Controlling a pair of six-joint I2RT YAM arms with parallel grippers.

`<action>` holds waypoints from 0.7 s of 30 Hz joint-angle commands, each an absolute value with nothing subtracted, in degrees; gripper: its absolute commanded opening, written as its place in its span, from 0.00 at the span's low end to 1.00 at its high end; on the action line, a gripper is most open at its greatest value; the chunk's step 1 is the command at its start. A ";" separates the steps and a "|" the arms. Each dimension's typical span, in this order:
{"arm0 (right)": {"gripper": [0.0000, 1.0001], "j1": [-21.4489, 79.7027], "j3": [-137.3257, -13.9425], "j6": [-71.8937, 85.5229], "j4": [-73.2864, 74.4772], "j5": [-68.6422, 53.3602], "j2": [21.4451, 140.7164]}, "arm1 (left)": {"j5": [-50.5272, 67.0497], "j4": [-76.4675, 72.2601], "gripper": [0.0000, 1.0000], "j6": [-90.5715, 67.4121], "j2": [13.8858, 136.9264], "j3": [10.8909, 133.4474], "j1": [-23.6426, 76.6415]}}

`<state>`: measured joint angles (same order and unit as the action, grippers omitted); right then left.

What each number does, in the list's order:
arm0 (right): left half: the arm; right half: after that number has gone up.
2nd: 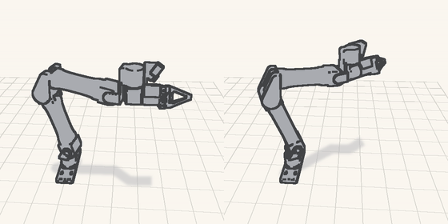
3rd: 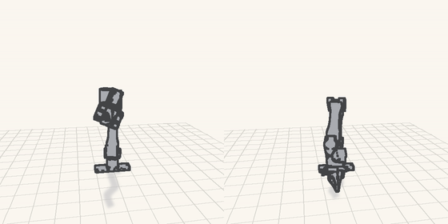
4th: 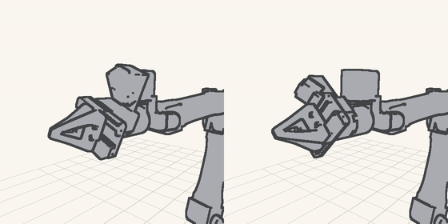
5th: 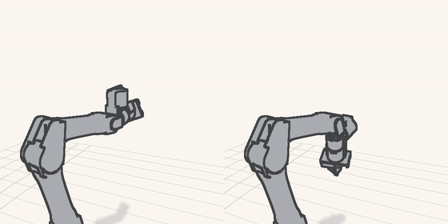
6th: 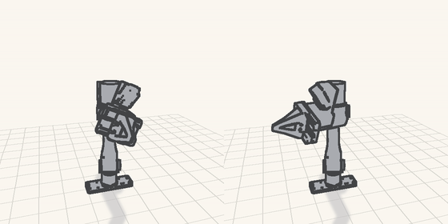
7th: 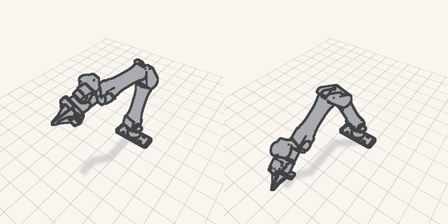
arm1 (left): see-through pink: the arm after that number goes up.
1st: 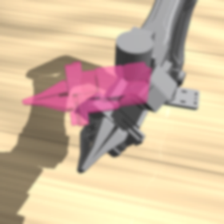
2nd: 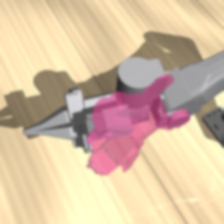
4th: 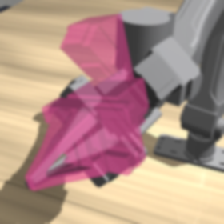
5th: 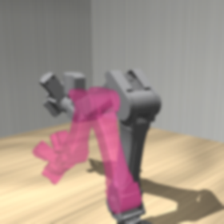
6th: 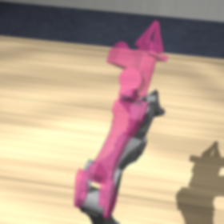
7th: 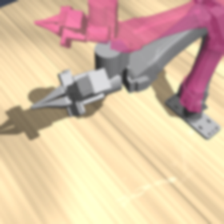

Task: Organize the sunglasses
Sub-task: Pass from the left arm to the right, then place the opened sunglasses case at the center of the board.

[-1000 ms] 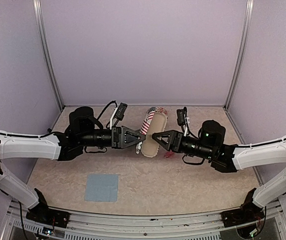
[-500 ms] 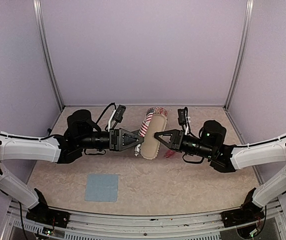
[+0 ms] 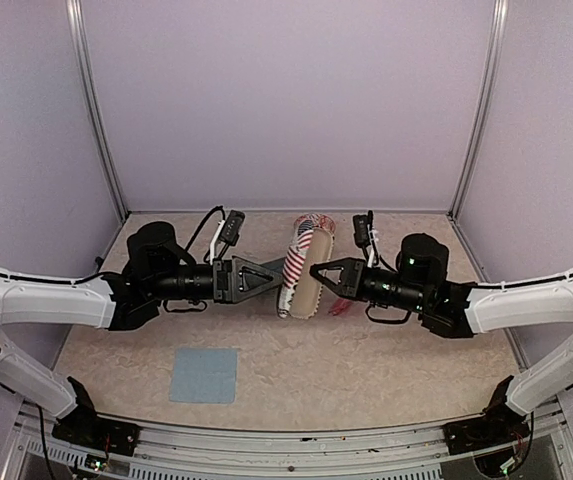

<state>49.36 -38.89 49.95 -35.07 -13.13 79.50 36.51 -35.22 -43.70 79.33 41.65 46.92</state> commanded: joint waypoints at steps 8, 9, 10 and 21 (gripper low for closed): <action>0.00 50.40 -53.25 22.73 -4.41 7.79 77.06 | 26.88 -24.66 0.99 -39.18 69.77 41.14 43.52; 0.00 50.94 -54.42 19.97 -2.63 9.93 77.46 | 25.83 -22.99 0.99 -38.53 68.74 41.35 43.24; 0.00 51.54 -55.53 17.07 -1.17 11.78 78.03 | 24.51 -21.02 0.99 -37.87 67.60 41.58 42.90; 0.00 58.93 -66.16 -12.45 9.09 32.38 91.03 | 11.50 4.28 0.99 -30.85 53.90 46.39 35.31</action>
